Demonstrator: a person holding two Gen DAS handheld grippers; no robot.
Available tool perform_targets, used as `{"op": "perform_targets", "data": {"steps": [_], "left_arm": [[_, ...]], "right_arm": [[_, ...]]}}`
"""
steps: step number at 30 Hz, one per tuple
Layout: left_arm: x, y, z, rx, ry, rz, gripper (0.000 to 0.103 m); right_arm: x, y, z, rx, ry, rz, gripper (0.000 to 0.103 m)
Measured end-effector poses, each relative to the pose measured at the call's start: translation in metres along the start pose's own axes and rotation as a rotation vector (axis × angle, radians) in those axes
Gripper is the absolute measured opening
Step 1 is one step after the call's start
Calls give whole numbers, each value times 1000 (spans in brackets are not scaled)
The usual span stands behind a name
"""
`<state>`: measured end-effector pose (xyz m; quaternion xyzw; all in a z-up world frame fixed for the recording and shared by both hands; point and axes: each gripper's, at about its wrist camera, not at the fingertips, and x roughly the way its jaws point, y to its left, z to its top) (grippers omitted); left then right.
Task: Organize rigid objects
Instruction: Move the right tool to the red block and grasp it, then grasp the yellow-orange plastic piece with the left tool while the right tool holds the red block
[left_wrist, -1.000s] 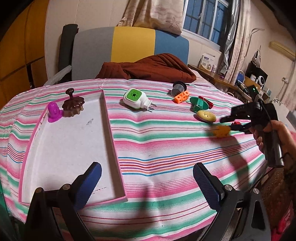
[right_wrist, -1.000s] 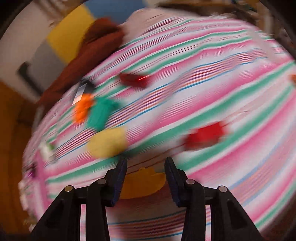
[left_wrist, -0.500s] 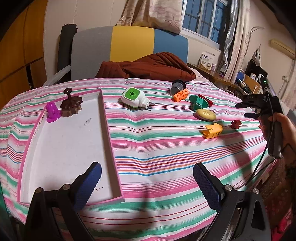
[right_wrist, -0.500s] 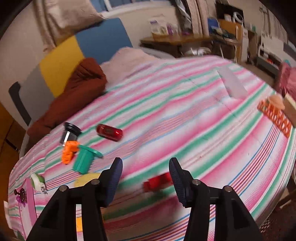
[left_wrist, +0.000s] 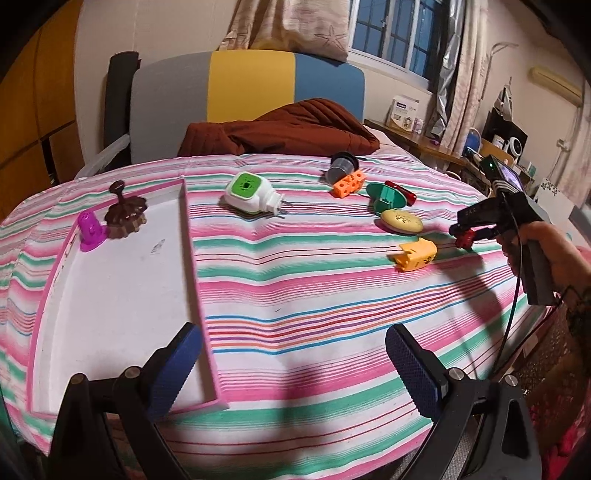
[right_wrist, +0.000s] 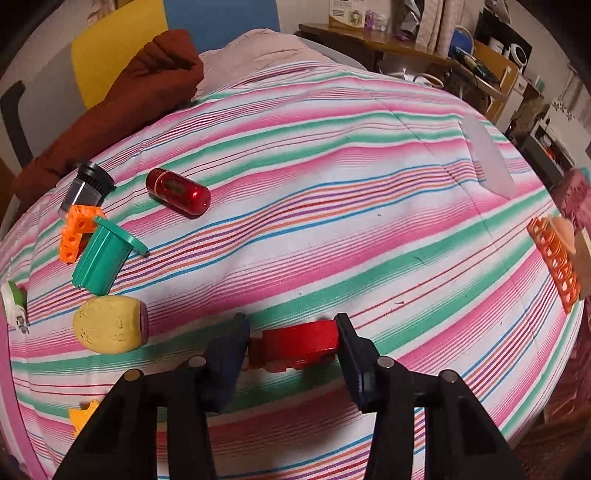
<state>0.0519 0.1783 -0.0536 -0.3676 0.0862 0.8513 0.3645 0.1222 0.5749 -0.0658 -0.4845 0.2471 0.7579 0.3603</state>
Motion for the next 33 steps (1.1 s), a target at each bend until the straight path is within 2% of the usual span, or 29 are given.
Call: {"op": "perform_targets", "data": {"steps": [3,9,13,16,20,23,31,33], "left_arm": [[8,-11,5,26,4,-13,100],[31,-47,26,126,-11,-40,100],[49,-77,44,209,-28,-69,100],[69,-99,54,281,-35,-93,100],[100,-121,64,356,-13,-112,100],[116,-131,67,385,4,-137,98],[146,-133,64,369,113,-202,44],[146,-136,62,383,115,-210,35]], "right_arm": [[-2,3,-4,5,18,71,47],[-18,14,-20,-54,18,116,47],[-14,21,-22,-83,49,81,47],[-8,24,-16,-110,41,64,47],[0,31,-17,-137,82,56,46],[-3,33,-21,-161,73,47,46],[-5,36,-21,-137,86,60,46],[-8,37,-22,-139,85,59,46]]}}
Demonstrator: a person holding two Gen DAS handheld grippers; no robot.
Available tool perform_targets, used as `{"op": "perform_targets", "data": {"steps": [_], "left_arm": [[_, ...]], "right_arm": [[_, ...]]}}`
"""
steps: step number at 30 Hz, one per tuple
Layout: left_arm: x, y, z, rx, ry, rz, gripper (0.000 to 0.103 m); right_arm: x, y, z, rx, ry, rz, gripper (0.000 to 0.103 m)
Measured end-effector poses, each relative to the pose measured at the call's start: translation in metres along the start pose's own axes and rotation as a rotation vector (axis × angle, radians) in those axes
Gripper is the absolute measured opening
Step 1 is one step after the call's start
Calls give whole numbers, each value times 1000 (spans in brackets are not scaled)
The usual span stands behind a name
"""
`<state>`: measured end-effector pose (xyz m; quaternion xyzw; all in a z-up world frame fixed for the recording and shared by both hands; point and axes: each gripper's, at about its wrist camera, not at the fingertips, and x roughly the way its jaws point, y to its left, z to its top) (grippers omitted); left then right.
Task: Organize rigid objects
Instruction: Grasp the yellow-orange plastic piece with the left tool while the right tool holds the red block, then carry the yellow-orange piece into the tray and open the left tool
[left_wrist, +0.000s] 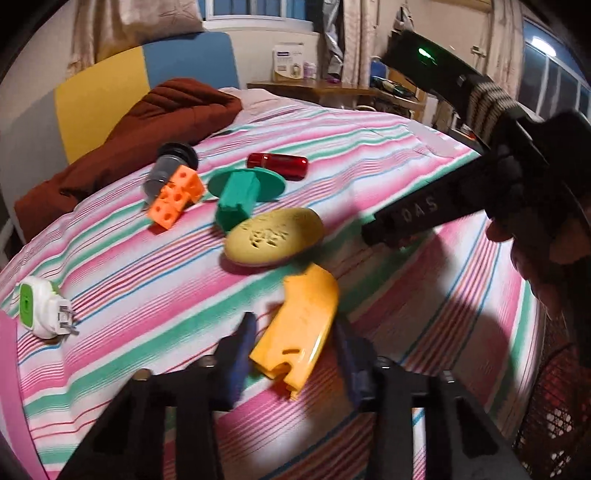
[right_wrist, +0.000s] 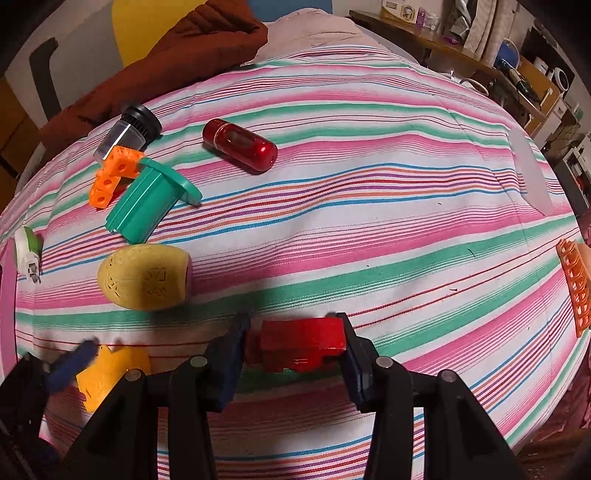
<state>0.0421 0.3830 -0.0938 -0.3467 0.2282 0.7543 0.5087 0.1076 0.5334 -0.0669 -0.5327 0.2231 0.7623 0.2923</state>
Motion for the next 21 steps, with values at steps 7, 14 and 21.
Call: {"op": "perform_targets", "data": {"steps": [7,14,21], "left_arm": [[-12,0,-12,-6,-23,5,28],[-27,10,-32,-71,-53,30,28],[-45,18,-53,-122,-93,49,28]], "right_arm": [[-5,4,-2,-7,-4,-5,46],[-15,15,-9,4,-26,88,46],[-20,22,-11,-33,-55,102,46]]}}
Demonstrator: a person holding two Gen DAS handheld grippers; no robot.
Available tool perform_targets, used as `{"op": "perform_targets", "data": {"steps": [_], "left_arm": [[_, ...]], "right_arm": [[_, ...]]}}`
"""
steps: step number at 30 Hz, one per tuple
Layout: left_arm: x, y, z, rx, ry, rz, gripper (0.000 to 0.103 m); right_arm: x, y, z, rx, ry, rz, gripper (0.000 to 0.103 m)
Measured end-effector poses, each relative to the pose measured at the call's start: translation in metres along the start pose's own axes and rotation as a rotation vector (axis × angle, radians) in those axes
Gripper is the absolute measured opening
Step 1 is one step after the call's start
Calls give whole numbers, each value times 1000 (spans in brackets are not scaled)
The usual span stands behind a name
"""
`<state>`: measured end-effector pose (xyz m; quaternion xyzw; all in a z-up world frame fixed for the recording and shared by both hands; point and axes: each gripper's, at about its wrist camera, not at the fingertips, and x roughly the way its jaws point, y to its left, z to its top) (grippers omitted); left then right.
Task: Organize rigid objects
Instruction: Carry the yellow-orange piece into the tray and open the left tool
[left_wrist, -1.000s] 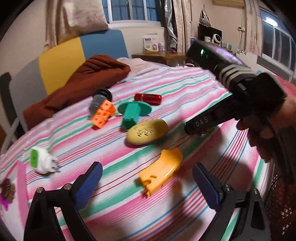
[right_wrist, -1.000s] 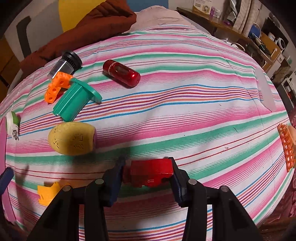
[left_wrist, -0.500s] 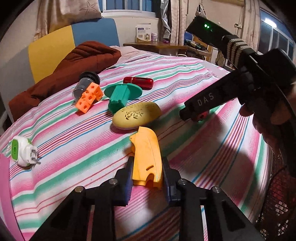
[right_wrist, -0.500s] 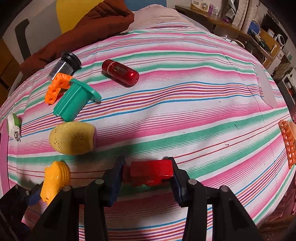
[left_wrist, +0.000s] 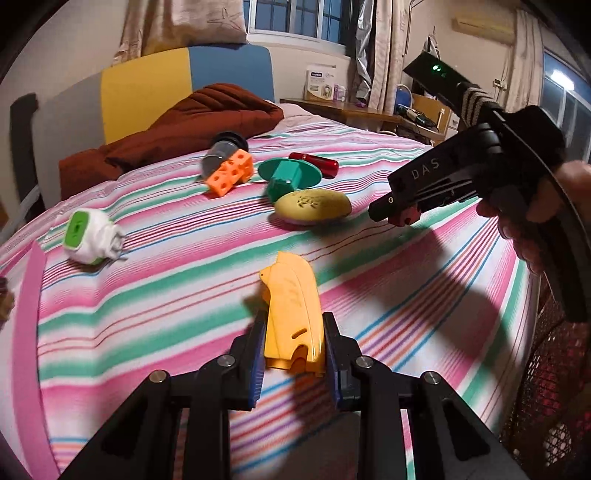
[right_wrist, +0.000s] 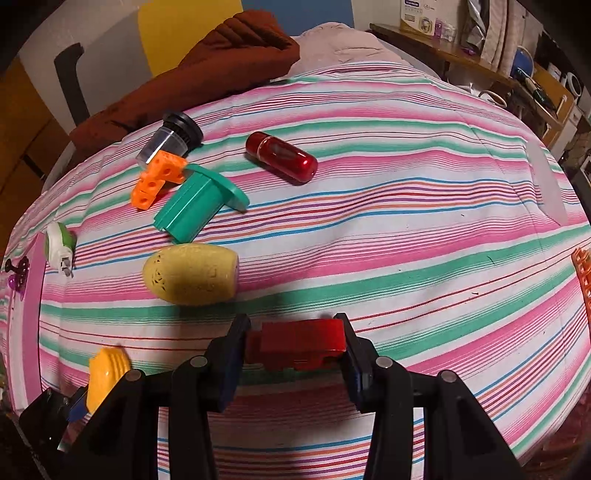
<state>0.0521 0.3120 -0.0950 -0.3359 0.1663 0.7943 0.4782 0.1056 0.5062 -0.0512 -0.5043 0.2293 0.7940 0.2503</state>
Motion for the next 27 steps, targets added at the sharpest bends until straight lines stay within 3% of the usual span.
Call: {"op": "perform_targets", "data": {"steps": [6,19,27], "left_arm": [[-22,16,-11,-76,-7,3,27],[-77,72,-25,-223,-93,80,27],[-109,138,-38,-349,-115,195,27]], "right_arm": [[5,1,3,5,8,48,46],[22,-14,12,27,-14,21,46],[1,-22,20,65,-152,7,46]]}}
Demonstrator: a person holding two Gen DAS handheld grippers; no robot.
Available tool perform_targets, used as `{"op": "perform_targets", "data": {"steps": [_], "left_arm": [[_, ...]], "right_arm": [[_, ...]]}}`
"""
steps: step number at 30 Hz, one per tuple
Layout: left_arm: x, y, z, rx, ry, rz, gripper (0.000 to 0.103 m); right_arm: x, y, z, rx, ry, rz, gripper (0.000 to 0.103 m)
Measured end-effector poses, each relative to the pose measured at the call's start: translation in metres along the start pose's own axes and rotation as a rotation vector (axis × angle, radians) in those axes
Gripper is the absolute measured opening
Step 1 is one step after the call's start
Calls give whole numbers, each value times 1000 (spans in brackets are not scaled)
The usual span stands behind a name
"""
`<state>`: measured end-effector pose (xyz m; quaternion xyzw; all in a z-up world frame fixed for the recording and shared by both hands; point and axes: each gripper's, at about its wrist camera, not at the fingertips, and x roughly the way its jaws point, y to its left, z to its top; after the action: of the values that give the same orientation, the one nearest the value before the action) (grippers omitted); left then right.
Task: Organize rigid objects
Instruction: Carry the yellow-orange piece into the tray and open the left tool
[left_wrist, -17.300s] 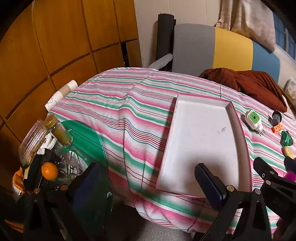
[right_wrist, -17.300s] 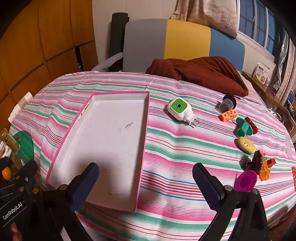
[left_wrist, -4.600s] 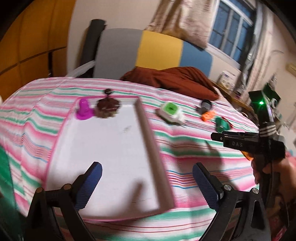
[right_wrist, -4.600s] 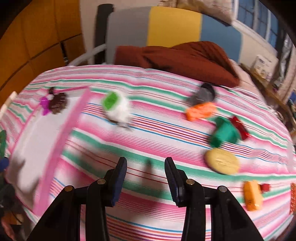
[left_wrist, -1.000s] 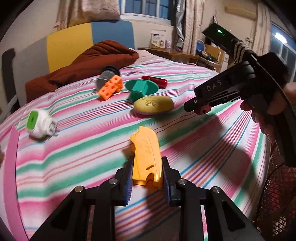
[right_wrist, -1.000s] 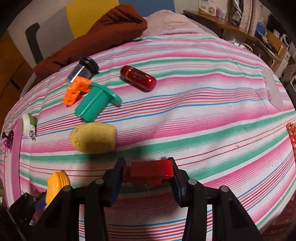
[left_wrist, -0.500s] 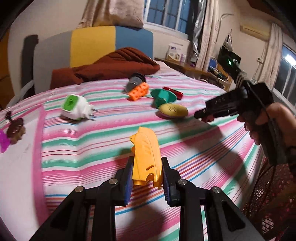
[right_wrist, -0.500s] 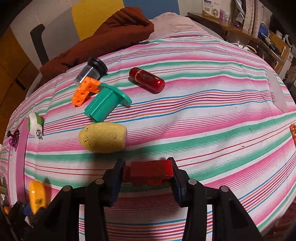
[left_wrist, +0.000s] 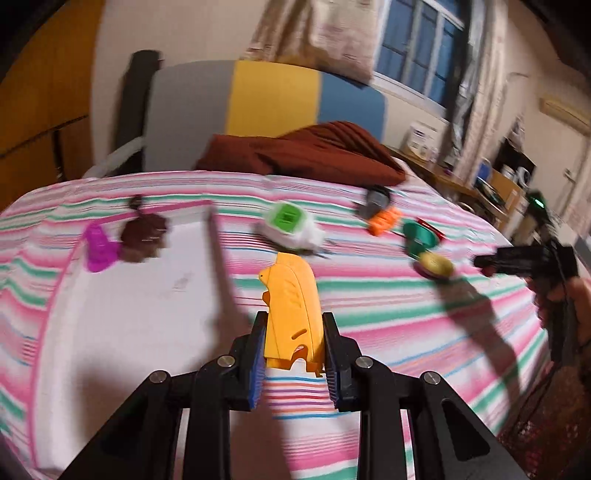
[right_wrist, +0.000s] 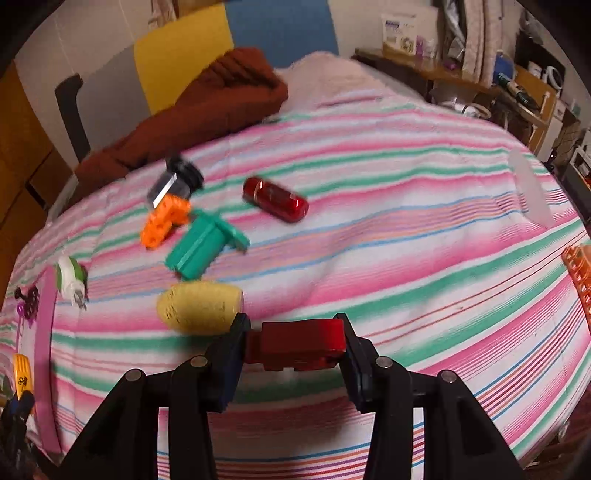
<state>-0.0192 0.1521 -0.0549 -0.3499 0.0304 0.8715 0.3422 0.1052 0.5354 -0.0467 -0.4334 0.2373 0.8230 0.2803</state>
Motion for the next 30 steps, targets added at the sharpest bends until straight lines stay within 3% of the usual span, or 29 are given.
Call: {"op": "perform_targets", "data": {"steps": [6,13,24,26,27,30], "left_arm": [[4,57,13,-58,30,98,27],[26,111,25,-110,118,205,27],[58,154,37,-184,251,288,28],[56,158,38,-195,240,302,34],[54,159,38,-198,232,310,51],[37,158,36,-243,167,286,69]], "right_arm": [[-8,8,1,19,-62,43,46],[-23,43,-6,-125,-151,46,46],[-15,79,-13,-288,-164,75,46],[-11,81,-13,-298,-152,65,46],[-11,81,-13,-299,-150,64,46],[-10,83,-13,-304,-146,62,46]]}}
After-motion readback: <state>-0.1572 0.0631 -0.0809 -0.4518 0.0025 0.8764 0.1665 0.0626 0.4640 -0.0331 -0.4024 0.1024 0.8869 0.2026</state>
